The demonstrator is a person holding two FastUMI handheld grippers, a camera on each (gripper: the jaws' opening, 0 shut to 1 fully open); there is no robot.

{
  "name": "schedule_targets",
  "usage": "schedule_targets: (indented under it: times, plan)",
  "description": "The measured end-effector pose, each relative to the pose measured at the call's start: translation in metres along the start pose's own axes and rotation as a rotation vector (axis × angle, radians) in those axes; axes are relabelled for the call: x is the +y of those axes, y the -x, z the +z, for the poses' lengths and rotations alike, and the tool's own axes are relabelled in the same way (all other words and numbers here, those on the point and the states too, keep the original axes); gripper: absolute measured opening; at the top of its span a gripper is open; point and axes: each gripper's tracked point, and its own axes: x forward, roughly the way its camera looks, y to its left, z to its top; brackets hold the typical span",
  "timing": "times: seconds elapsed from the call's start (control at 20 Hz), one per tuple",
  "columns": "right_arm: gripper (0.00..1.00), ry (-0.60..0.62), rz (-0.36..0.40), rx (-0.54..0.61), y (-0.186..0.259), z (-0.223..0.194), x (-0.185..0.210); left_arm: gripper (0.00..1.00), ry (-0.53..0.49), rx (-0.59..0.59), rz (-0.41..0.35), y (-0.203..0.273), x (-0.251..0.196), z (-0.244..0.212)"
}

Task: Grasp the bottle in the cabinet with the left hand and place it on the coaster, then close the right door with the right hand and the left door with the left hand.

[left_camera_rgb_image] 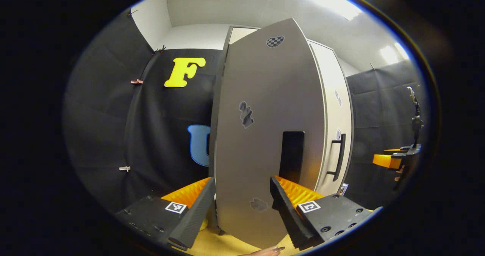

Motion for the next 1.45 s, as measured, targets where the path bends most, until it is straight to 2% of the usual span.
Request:
schedule_targets:
  times: [0.15,0.7,1.05,1.2,1.45]
  plan:
    - [0.98,-0.002,0.018,0.007,0.001,-0.002,0.003,0.91,-0.034,0.011,-0.001,0.001,-0.008,-0.006]
    - [0.97,0.001,0.131,0.006,0.02,0.003,0.048,0.92,-0.021,0.001,-0.117,0.003,-0.055,-0.008]
    - [0.97,-0.039,0.151,0.028,0.024,0.006,0.062,0.91,-0.032,-0.013,-0.156,0.003,-0.066,-0.003]
    - [0.98,-0.049,0.117,0.025,0.023,0.009,0.052,0.92,-0.041,-0.015,-0.156,0.005,-0.067,-0.003]
    - [0.98,-0.042,0.102,0.015,0.022,0.011,0.049,0.92,-0.035,-0.008,-0.155,0.003,-0.066,-0.006]
